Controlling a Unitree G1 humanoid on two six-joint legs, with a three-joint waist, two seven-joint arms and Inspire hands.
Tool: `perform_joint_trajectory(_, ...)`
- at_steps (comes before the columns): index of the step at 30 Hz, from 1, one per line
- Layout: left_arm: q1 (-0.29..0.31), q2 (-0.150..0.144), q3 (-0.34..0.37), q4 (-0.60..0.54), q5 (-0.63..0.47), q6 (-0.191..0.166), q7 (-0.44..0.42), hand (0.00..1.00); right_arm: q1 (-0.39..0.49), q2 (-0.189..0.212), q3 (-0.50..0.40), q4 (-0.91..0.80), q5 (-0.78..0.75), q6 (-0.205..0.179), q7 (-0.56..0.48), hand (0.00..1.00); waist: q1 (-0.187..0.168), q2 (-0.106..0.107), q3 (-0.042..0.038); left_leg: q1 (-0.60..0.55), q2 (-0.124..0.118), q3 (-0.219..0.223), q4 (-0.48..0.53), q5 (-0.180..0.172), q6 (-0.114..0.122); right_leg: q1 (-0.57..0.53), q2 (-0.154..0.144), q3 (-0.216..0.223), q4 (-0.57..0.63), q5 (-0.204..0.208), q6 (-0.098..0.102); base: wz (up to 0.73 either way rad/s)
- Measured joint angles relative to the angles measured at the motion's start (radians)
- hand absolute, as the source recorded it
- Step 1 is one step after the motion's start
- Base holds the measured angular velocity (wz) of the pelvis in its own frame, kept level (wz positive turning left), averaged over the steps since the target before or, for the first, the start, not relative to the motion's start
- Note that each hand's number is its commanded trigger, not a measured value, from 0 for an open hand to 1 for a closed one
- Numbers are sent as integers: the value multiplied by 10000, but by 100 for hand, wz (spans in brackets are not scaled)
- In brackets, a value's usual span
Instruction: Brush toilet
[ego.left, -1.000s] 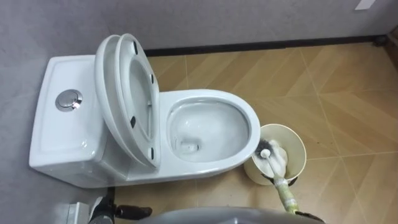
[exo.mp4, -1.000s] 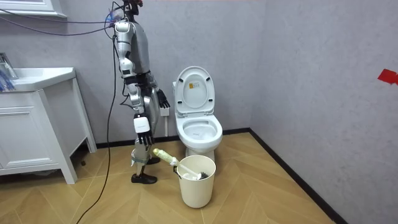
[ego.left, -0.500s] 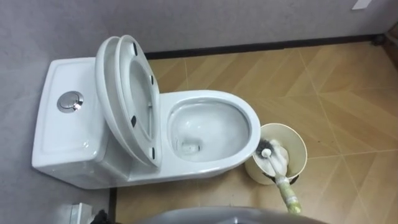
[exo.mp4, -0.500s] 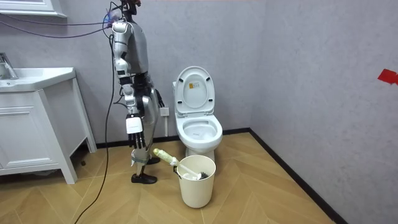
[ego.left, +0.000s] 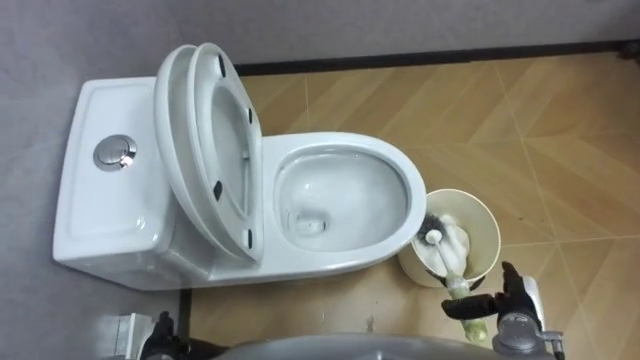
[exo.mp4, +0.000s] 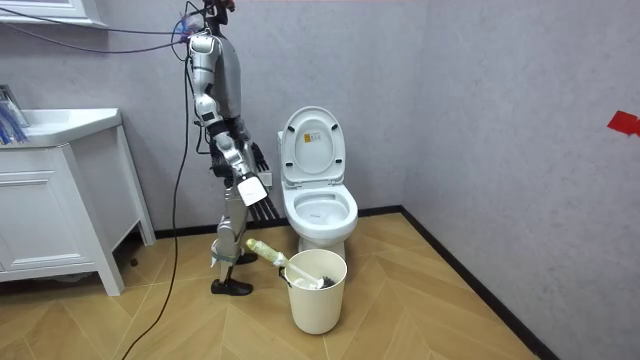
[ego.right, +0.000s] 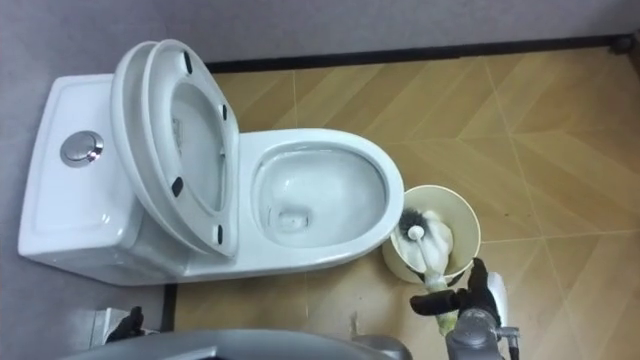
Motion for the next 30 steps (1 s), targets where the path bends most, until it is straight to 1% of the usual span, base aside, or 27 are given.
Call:
perform_joint_trajectory(1, -22, 5, -15, 0, -2, -77, 0, 0, -50, 2, 6, -61, -9, -17, -1, 0, 23, 33, -35, -105, 3, 1, 37, 1, 0, -125, -2, 5, 21, 0, 0, -4)
perform_joint_trajectory(5, -185, 60, -64, 42, -1, -120, -87, 0, -288, 2, 7, -167, 3, -116, -59, 0, 48, -10, -21, -458, 30, 13, 160, 4, 3, -437, 4, -30, 61, 65, -33, 0)
perform_joint_trajectory(8, -204, 195, -83, 38, -3, -181, -105, 0, -365, -1, 28, -302, 27, -210, -326, 0, 152, -30, -17, -585, 44, -20, 213, 4, 3, -477, 18, -59, 36, 111, -43, 0)
perform_joint_trajectory(10, -318, 324, -118, 56, -31, -193, -97, 0, -627, -16, 216, -192, 357, -218, -619, 0, 232, -35, -25, -847, 59, -20, 308, 5, 5, -731, 22, -55, 108, 126, -58, 0)
perform_joint_trajectory(11, -334, 351, -143, 79, -33, -193, -98, 0, -744, -16, 253, -102, 366, -246, -671, 0, 258, -35, -16, -945, 66, -27, 350, 5, 5, -832, 21, -45, 175, 126, -59, 0)
perform_joint_trajectory(12, -371, 400, -266, 125, -53, -193, -95, 0, -1014, -27, 376, 212, 401, -333, -809, 0, 261, -33, -18, -1144, 71, -50, 425, 13, 18, -993, 20, -52, 203, 144, -76, 7)
perform_joint_trajectory(13, -387, 411, -358, 245, -113, -208, -97, 0, -1229, -32, 384, 464, 410, -393, -897, 0, 246, -15, -10, -1348, 70, -135, 553, 13, 19, -1121, 15, -110, 202, 171, -77, 22)
perform_joint_trajectory(15, -484, 417, -356, 295, -114, -225, -101, 0, -1449, -44, 376, 810, 429, -465, -989, 0, 188, 4, -8, -1742, 47, -347, 783, 22, 33, -1320, -32, -362, 226, 181, -81, 32)
perform_joint_trajectory(17, -689, 413, -363, 319, -104, -249, -101, 0, -1645, -122, 377, 1160, 560, -487, -1056, 0, 241, 30, 7, -2187, 44, -553, 1032, 28, 44, -1670, -56, -498, 417, 180, -82, 28)
perform_joint_trajectory(18, -841, 405, -370, 346, -95, -253, -100, 0, -1861, -189, 372, 1420, 718, -479, -1107, 0, 235, 89, 47, -2578, 41, -669, 1330, 28, 44, -1950, -92, -637, 601, 178, -84, 29)
perform_joint_trajectory(19, -1063, 404, -494, 424, -104, -253, -88, 0, -2121, -285, 369, 1709, 776, -491, -1205, 0, 248, 154, 90, -3031, 47, -774, 1638, 28, 44, -2378, -125, -622, 912, 166, -96, 28)
perform_joint_trajectory(20, -1157, 404, -583, 450, -108, -253, -88, 0, -2270, -331, 370, 1850, 835, -493, -1250, 0, 251, 195, 116, -3237, 47, -809, 1766, 28, 44, -2573, -142, -624, 1061, 156, -100, 17)
perform_joint_trajectory(21, -1359, 399, -737, 514, -117, -256, -79, 0, -2606, -421, 357, 2176, 1068, -508, -1296, 0, 263, 261, 183, -3571, 42, -824, 1953, 33, 52, -2935, -194, -640, 1381, 119, -116, 11)
perform_joint_trajectory(22, -1610, 404, -883, 582, -120, -253, -66, 0, -2970, -482, 352, 2532, 1310, -501, -1336, 0, 272, 264, 196, -3936, 11, -826, 2133, 52, 85, -3403, -275, -626, 1783, 38, -118, 8)
perform_joint_trajectory(23, -1728, 404, -949, 631, -130, -254, -58, 0, -3125, -502, 350, 2672, 1412, -496, -1357, 0, 280, 258, 205, -4109, 0, -829, 2244, 54, 89, -3598, -311, -608, 1954, 4, -117, 5)
perform_joint_trajectory(24, -1975, 403, -1075, 764, -206, -256, -57, 0, -3391, -543, 350, 2861, 1578, -446, -1366, 0, 287, 225, 247, -4467, -27, -828, 2498, 49, 117, -3988, -399, -607, 2311, -103, -141, 4)
perform_joint_trajectory(25, -2246, 397, -1237, 808, -255, -256, -56, 0, -3582, -605, 364, 2886, 1636, -391, -1365, 0, 357, 233, 311, -4887, -19, -824, 2839, -23, 231, -4407, -436, -596, 2670, -188, -159, 0)
perform_joint_trajectory(26, -2384, 393, -1254, 801, -254, -262, -49, 0, -3677, -631, 366, 2887, 1667, -383, -1365, 0, 428, 218, 356, -5113, -18, -824, 3027, -39, 250, -4655, -470, -580, 2886, -237, -171, 0)
perform_joint_trajectory(27, -2672, 355, -1282, 779, -280, -271, -6, 0, -3851, -693, 369, 2894, 1727, -372, -1364, 0, 492, 172, 421, -5608, -15, -834, 3334, -61, 285, -5161, -560, -591, 3268, -364, -209, 7)
perform_joint_trajectory(28, -2965, 301, -1347, 772, -317, -272, 50, 0, -4017, -755, 370, 2916, 1840, -342, -1362, 0, 524, 174, 455, -6155, -14, -883, 3636, -73, 305, -5718, -613, -583, 3685, -407, -224, 8)
perform_joint_trajectory(29, -3089, 290, -1424, 748, -317, -267, 107, 0, -4108, -781, 401, 2966, 1879, -309, -1361, 0, 521, 163, 478, -6421, -25, -904, 3800, -84, 321, -5975, -634, -578, 3880, -430, -246, 11)
perform_joint_trajectory(30, -3298, 302, -1640, 610, -322, -265, 255, 0, -4318, -812, 517, 3173, 2034, -268, -1343, 0, 530, 148, 489, -6896, -36, -942, 4103, -78, 330, -6451, -677, -566, 4215, -471, -281, 11)
